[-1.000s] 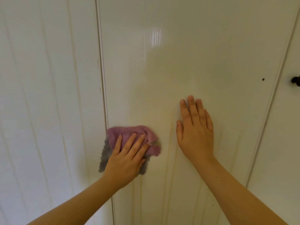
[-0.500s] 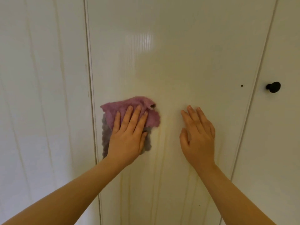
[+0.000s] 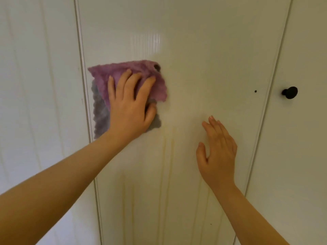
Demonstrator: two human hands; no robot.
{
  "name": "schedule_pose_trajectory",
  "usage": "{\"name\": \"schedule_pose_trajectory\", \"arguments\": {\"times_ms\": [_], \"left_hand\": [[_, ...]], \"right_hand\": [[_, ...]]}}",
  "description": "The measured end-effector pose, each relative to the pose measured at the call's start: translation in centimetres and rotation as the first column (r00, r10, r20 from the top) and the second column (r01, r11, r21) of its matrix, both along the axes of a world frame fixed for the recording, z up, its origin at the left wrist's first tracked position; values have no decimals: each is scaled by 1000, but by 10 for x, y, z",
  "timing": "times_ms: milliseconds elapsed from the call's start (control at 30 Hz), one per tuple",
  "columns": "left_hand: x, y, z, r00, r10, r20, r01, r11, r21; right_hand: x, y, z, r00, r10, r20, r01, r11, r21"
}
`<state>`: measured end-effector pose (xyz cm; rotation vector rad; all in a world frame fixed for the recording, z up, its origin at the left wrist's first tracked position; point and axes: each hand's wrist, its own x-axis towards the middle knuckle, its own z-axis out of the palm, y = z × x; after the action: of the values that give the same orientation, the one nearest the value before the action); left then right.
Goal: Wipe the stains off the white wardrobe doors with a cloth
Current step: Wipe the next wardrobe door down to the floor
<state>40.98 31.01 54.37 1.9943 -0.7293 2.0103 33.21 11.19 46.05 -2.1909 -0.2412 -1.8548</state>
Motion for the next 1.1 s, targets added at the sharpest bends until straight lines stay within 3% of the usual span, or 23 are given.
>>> {"name": "schedule_pose_trajectory", "arguments": {"times_ms": [133,200,300,367,433,500,567,667,733,767,833,900,967,1033,1100], "left_hand": [[-2,-8,-29,994,-44,103,10,950,312],[-2,-3,-37,995,-50,92,11,925,381],[-7,-9,-23,997,-70,-31,73,987,144],[-10,-18,-21,996,-68,-65,74,992,99],[-8,-21,-38,1000,6,-20,1,951,308],[-7,-14,-61,999,10,35,-28,823,568],[-5,2,-66,997,-18,75,-38,732,680],[3,9,-38,986,91,142,-150,854,499],[0,0,-22,987,143,68,-158,936,314],[-1,-5,-27,989,135,61,-147,945,291],[0,-11,-63,991,97,87,-127,873,472],[-3,-3,-103,995,47,92,-98,710,697],[-2,13,-104,993,69,99,-120,694,710],[0,20,-74,974,174,142,-223,820,526],[-1,15,-41,970,231,78,-244,930,275]], "right_hand": [[2,-3,1,1000,20,2,-20,1000,11],[2,-4,1,1000,18,4,-18,1000,14],[3,-4,4,1000,17,10,-17,1000,11],[4,-1,4,1000,24,16,-24,1000,19],[4,1,5,999,32,23,-32,999,21],[2,0,3,999,30,20,-30,1000,4],[0,-4,0,1000,20,19,-20,1000,-14],[0,-7,-1,1000,12,10,-12,1000,1],[1,-5,1,1000,16,11,-17,999,28],[1,-3,2,1000,22,15,-22,999,36],[-1,1,3,999,30,19,-30,999,27],[-4,2,1,1000,28,7,-28,1000,0],[-8,1,-2,1000,14,-13,-14,1000,-17],[-11,-2,-3,999,10,-35,-10,1000,-4],[-12,-2,-3,999,10,-49,-9,1000,22]]}}
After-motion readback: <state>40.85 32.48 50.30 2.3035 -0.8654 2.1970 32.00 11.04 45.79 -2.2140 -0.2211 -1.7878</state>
